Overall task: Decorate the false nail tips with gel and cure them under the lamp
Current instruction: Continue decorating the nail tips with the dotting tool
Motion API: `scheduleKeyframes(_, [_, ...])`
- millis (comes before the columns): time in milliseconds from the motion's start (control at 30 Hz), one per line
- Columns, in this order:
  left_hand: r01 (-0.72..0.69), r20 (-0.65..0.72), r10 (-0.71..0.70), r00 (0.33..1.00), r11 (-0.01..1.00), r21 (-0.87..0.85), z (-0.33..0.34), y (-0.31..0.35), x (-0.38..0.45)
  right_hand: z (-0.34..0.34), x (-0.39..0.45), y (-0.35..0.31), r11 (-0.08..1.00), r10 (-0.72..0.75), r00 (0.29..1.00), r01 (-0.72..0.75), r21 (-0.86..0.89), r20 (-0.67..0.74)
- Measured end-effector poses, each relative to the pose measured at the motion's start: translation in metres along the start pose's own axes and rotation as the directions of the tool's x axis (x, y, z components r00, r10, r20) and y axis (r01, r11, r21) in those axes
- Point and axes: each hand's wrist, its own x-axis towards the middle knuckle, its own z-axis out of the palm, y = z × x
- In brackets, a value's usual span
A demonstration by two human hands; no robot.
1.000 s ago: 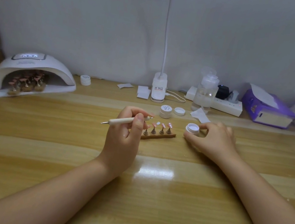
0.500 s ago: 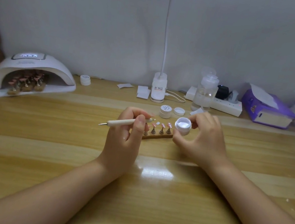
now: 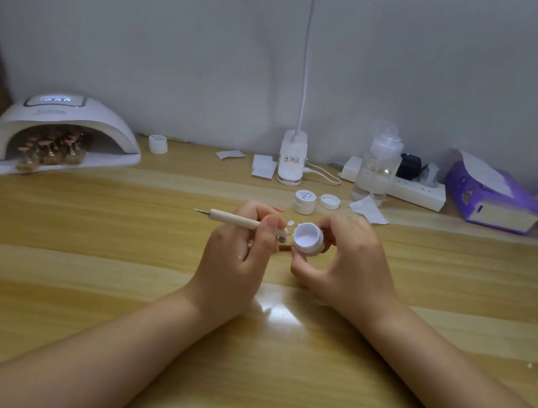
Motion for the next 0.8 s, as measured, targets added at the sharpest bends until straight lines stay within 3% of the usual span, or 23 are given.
scheduleKeyframes(433, [0.024, 0.059, -0.03, 0.998, 0.994, 0.105, -0.0015, 0.0001, 0.0008, -0.001, -0.0006, -0.0025, 0.999, -0.035, 0.999, 0.035, 0.009, 0.036])
scheduleKeyframes(800, [0.069, 0.073, -0.076, 0.994, 0.993, 0.097, -0.0005, 0.0, 0.0007, 0.0005, -0.0004, -0.0021, 0.999, -0.044, 0.998, 0.044, 0.011, 0.038])
